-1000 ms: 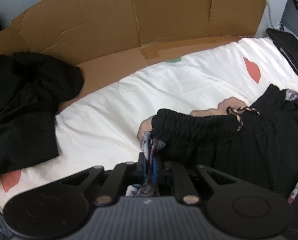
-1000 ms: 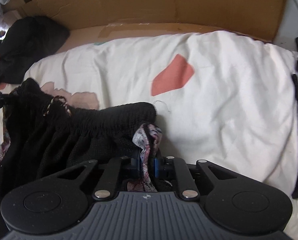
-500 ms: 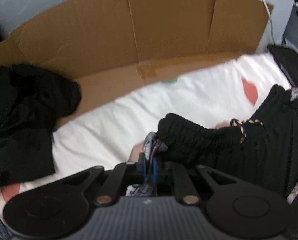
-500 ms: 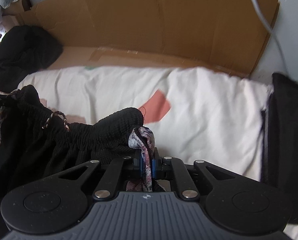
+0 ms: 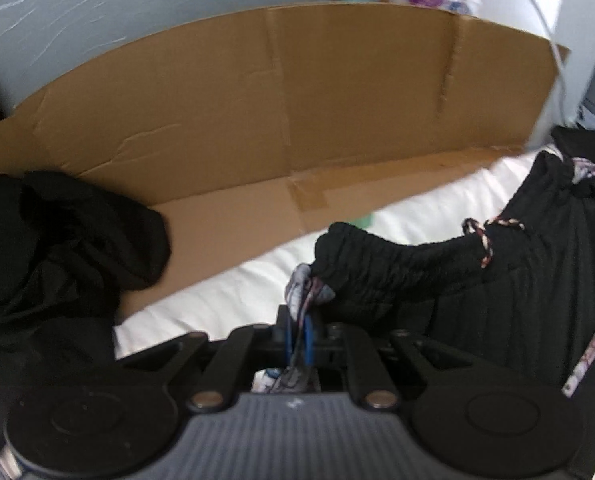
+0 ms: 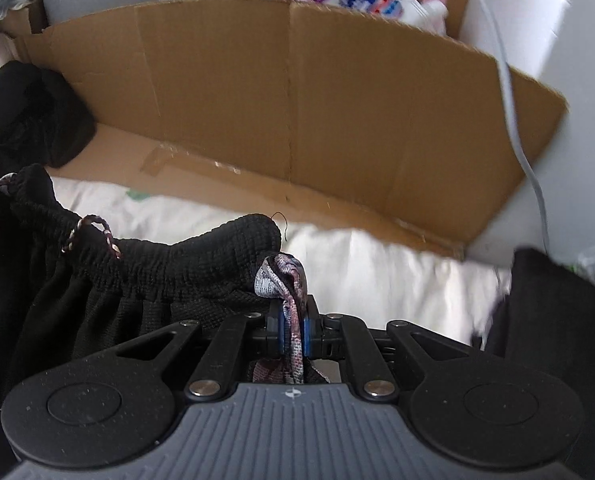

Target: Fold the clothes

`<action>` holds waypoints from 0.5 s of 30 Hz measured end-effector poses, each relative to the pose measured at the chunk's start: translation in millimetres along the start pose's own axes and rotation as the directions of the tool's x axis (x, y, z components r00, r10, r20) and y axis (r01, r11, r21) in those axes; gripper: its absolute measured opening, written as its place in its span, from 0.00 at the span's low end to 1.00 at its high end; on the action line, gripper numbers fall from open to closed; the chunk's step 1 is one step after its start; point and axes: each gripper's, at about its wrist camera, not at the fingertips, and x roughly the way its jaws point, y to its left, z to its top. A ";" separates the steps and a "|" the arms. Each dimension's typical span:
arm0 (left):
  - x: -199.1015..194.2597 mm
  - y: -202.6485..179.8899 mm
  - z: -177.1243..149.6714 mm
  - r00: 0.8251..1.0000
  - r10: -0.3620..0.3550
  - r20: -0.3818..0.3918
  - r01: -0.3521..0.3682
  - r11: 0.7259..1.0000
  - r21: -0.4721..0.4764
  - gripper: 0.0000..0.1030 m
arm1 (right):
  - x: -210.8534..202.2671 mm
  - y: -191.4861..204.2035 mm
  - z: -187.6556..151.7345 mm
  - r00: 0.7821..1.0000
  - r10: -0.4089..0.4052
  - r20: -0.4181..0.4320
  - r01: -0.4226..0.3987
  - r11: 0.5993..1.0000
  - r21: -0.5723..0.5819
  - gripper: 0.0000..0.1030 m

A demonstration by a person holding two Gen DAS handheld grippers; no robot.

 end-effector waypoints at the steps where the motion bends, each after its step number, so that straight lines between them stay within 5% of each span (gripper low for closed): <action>1: 2.0 4.7 0.5 1.000 0.003 0.001 -0.003 1.000 -0.005 0.07 | 3.6 2.9 5.1 1.000 0.000 0.005 0.000 1.000 -0.014 0.07; 15: 66.2 55.6 -18.0 0.996 0.060 -0.069 -0.066 0.994 -0.090 0.04 | 83.8 51.9 56.6 0.996 -0.079 -0.032 0.075 0.990 -0.118 0.06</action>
